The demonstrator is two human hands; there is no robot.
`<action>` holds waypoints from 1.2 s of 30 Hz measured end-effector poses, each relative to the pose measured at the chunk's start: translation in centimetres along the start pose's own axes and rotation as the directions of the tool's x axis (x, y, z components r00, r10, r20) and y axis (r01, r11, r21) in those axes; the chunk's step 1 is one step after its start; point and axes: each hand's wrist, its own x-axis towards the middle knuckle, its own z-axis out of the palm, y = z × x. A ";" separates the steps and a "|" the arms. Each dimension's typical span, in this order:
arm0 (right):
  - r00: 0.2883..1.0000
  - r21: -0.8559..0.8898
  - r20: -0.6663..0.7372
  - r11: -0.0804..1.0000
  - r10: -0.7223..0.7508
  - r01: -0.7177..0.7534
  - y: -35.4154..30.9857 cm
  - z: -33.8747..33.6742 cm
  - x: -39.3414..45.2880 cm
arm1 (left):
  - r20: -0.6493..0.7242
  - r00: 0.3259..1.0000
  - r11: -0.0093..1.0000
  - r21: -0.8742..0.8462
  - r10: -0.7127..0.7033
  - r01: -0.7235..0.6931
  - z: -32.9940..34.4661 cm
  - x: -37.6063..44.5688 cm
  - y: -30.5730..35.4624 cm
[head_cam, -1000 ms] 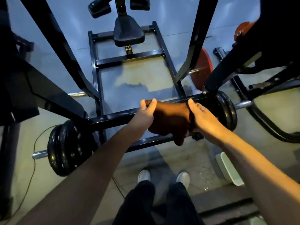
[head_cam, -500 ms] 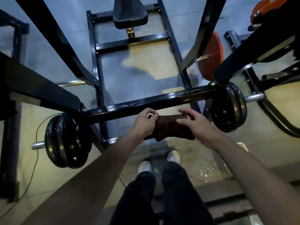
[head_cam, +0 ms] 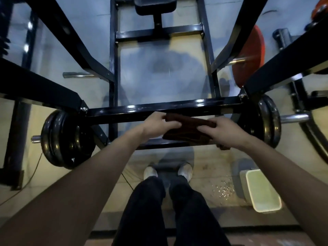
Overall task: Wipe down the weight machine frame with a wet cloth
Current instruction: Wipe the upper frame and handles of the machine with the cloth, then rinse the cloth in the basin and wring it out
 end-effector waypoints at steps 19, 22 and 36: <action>0.996 0.645 0.086 0.764 -0.037 -0.027 -0.5 1.1 0.8 | 0.274 0.945 0.425 -0.845 -0.180 0.326 -1.4 -1.5 -0.9; 0.995 0.559 -0.017 0.824 -0.100 0.092 -1.9 0.9 -0.5 | 0.262 0.942 0.439 -0.836 -0.208 0.329 -1.8 -2.0 0.1; 0.989 0.102 0.066 0.987 -0.133 0.126 1.2 -0.2 -2.8 | 0.266 0.958 0.785 -0.568 -0.109 0.247 1.8 -1.1 4.1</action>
